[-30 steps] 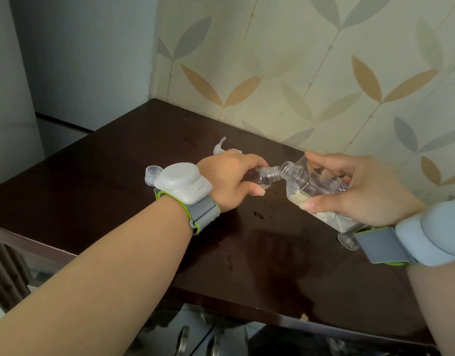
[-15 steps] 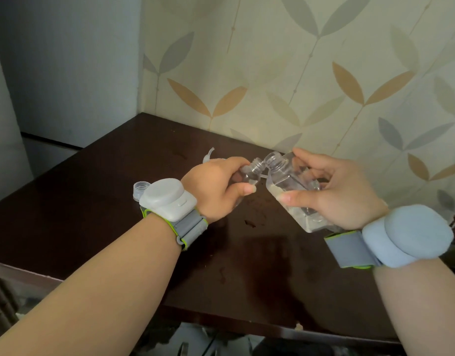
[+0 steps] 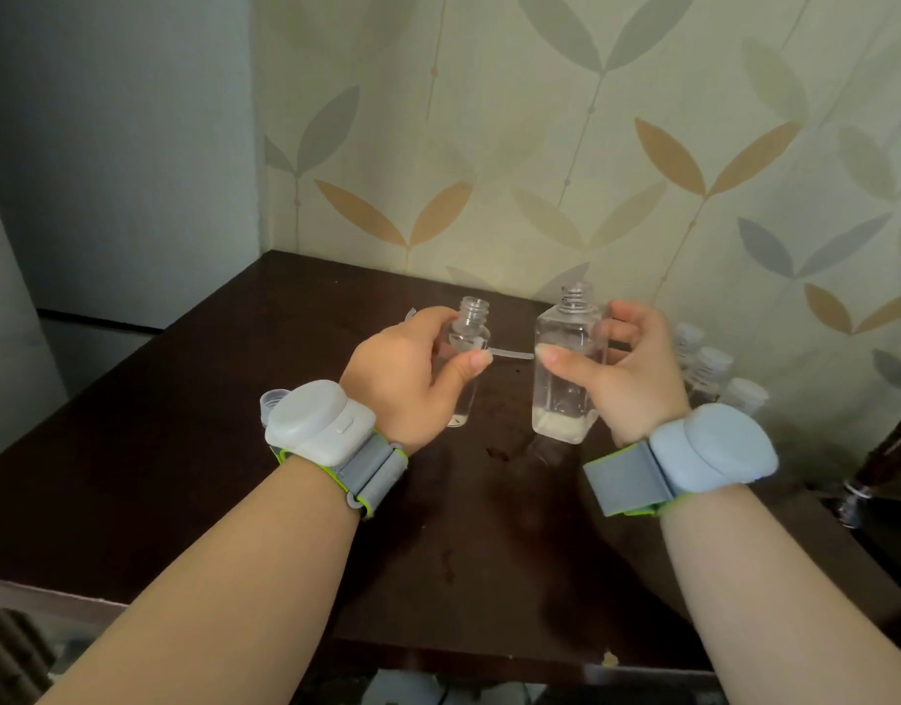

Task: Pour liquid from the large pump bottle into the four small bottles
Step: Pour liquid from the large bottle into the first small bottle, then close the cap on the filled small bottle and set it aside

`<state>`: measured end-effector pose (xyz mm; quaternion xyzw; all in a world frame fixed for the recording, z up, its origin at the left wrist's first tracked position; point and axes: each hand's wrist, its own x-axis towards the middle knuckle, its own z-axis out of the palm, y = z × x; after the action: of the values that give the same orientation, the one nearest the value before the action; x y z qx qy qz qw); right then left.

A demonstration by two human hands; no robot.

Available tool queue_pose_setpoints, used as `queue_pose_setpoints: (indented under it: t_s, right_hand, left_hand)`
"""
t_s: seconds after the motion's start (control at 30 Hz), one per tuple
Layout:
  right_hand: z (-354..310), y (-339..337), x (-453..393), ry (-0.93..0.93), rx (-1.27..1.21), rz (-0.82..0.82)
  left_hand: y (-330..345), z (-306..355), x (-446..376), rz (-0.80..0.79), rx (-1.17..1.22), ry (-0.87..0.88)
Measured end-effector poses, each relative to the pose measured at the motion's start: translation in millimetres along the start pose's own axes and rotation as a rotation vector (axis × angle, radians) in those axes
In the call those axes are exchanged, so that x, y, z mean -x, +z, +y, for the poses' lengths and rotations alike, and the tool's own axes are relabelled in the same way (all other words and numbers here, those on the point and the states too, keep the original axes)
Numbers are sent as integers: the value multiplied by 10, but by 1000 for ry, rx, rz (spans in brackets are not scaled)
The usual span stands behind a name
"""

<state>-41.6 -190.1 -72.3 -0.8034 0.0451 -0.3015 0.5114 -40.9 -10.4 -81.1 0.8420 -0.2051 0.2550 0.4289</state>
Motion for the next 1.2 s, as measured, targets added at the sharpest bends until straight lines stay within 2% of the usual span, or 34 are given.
queue_pose_setpoints:
  t_s: [0.23, 0.6, 1.2]
  right_hand:
    - [114, 83, 10, 22, -64, 73]
    - [161, 68, 72, -28, -46, 75]
    - [133, 48, 110, -61, -30, 76]
  left_hand:
    - [29, -17, -8, -24, 5, 11]
    - [54, -44, -3, -81, 35, 64]
    - [21, -47, 15, -33, 52, 16]
